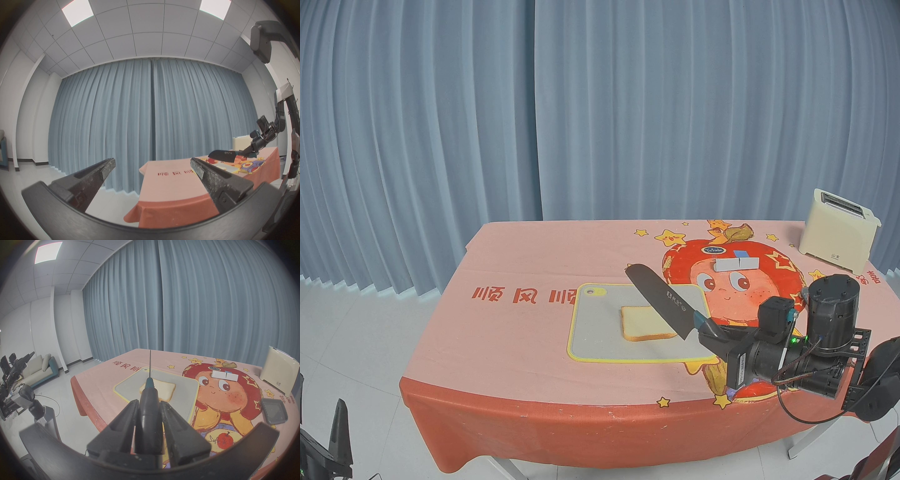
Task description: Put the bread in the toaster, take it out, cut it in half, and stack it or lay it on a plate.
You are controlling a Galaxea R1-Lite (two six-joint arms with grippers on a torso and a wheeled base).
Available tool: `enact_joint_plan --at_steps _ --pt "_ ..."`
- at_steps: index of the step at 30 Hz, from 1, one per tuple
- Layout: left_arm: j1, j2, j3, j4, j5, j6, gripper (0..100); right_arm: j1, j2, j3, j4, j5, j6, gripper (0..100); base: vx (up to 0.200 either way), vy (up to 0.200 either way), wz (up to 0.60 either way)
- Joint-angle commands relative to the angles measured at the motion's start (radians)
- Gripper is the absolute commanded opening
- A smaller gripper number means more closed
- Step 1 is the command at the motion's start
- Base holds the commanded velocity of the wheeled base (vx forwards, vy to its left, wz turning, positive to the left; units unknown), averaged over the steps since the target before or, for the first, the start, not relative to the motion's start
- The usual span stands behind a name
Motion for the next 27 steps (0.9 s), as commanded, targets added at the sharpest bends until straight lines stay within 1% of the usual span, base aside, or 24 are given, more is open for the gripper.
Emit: enact_joint_plan --at_steps 1,8,9,10,25,27 --pt "0.000 0.000 0.018 -0.001 0.001 0.002 100 0.002 -0.001 0.003 0.000 -0.001 -0.004 0 0.000 0.000 0.00" --pt "0.000 0.000 0.018 -0.007 0.009 -0.006 100 0.003 -0.001 0.003 0.000 -0.003 -0.009 0 0.000 0.000 0.00" --pt "0.000 0.000 0.018 -0.004 0.021 -0.006 100 0.003 -0.002 0.003 0.000 -0.004 -0.009 0 0.000 0.000 0.00" --pt "0.000 0.000 0.018 -0.001 0.021 -0.006 0 0.003 -0.002 0.003 0.000 -0.004 -0.009 0 0.000 0.000 0.00" --pt "0.000 0.000 0.018 -0.001 0.020 -0.006 0 0.005 -0.002 0.003 0.000 -0.006 -0.009 0 0.000 0.000 0.00" --pt "0.000 0.000 0.018 -0.011 0.020 -0.001 0 0.005 -0.002 0.003 0.000 -0.004 -0.009 0 0.000 0.000 0.00"
